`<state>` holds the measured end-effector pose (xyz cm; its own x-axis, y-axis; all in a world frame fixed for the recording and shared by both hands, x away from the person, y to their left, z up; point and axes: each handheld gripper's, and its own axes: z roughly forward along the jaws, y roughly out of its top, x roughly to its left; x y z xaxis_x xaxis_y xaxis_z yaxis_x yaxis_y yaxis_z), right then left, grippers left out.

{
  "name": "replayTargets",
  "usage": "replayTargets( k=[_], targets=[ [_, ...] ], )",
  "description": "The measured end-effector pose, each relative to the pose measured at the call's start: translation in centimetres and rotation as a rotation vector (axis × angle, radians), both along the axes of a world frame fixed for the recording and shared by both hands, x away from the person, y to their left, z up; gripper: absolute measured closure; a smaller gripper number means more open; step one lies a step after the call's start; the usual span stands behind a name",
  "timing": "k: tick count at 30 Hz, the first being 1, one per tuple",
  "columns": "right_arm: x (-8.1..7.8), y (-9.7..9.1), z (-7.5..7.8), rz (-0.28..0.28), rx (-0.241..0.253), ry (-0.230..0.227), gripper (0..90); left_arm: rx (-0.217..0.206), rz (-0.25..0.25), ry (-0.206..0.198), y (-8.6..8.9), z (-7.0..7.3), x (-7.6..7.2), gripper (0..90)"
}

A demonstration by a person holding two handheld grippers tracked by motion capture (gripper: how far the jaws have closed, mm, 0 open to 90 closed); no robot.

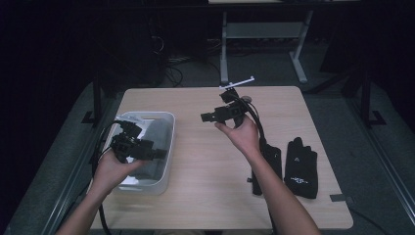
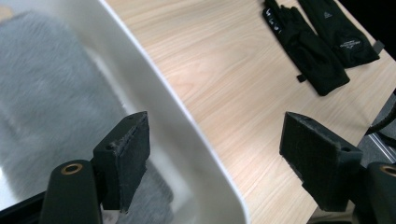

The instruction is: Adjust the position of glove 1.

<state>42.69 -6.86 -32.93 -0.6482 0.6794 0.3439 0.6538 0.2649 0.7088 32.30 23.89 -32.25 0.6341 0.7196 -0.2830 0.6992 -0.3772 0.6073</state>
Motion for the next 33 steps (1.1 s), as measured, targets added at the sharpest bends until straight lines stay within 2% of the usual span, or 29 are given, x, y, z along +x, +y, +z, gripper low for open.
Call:
replayTargets(
  k=[12, 17, 21, 25, 33],
  targets=[
    [-1.1, -4.6, -0.2, -0.045, -0.005, 0.008, 28.3, -0.009, -0.041, -0.025, -2.7, 0.3, -0.1, 20.7],
    [-1.4, -6.4, -0.7, -0.067, 0.007, 0.022, 28.2, -0.017, -0.048, -0.018, -3.6, 0.5, -0.1, 20.4],
    [-1.6, -7.4, -0.9, -0.079, -0.002, 0.034, 27.8, -0.023, -0.054, -0.025, -4.1, 0.5, -0.1, 20.4],
    [-1.8, -8.4, -1.1, -0.088, -0.013, 0.022, 27.8, -0.027, -0.060, -0.034, -4.6, 0.4, 0.0, 20.2],
    [-2.6, -11.0, -1.8, -0.122, -0.019, 0.044, 27.5, -0.029, -0.083, -0.035, -6.1, 0.3, -0.1, 19.5]
  ],
)
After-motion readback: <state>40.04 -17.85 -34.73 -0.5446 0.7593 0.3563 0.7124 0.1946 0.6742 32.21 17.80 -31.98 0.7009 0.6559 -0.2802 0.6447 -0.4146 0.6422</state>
